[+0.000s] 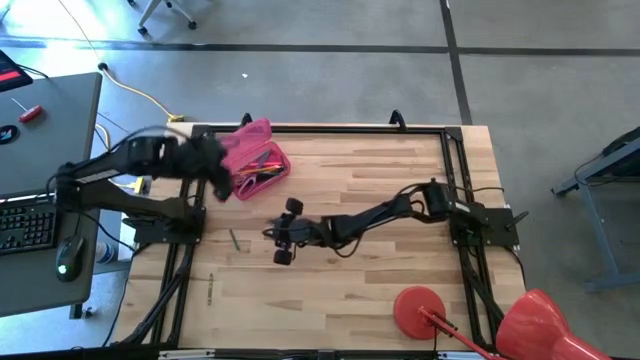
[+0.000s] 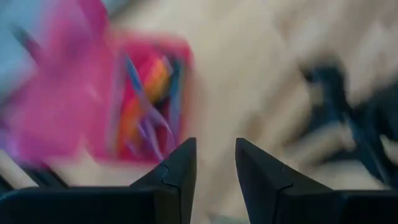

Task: Pick & place school supplies into a supply box
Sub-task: Put the dark green crayon into the supply box

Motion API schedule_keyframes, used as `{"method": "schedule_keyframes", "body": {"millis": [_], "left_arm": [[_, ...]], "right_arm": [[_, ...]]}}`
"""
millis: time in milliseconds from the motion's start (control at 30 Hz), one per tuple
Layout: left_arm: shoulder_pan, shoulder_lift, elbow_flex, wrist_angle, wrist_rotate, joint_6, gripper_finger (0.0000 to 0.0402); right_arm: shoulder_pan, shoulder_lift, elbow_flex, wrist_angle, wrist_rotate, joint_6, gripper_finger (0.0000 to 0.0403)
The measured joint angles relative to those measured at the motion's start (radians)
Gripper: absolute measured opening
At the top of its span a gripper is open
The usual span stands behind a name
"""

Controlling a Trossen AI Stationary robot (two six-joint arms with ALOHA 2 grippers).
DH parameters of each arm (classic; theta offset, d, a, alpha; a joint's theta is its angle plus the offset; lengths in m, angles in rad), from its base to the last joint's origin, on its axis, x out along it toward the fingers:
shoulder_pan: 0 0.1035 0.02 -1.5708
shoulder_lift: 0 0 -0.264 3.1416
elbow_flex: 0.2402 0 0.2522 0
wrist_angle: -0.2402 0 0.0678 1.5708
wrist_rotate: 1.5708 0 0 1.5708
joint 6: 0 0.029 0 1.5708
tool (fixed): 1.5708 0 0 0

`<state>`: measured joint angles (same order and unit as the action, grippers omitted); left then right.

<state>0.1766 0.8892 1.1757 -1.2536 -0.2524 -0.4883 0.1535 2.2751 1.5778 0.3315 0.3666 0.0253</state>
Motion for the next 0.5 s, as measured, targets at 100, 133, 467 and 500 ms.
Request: {"method": "schedule_keyframes", "body": {"millis": [100,133,467,500], "left_arm": [[-0.135,-0.039,-0.093,-0.043,0.092,-0.187,0.0143],[-0.181,-0.045,-0.136,-0.052,0.121,-0.257,0.0143],[-0.617,0.018,-0.459,0.035,0.124,-0.841,0.0143],[-0.649,0.050,-0.445,0.029,0.089,-0.873,0.0143]], "right_arm": [[0.000,-0.028,-0.004,-0.022,0.034,-0.036,0.0129],[0.001,-0.037,-0.004,-0.032,0.043,-0.052,0.0129],[0.011,-0.138,-0.004,-0.213,0.107,-0.184,0.0129],[0.011,-0.146,-0.005,-0.233,0.108,-0.188,0.0129]]}}
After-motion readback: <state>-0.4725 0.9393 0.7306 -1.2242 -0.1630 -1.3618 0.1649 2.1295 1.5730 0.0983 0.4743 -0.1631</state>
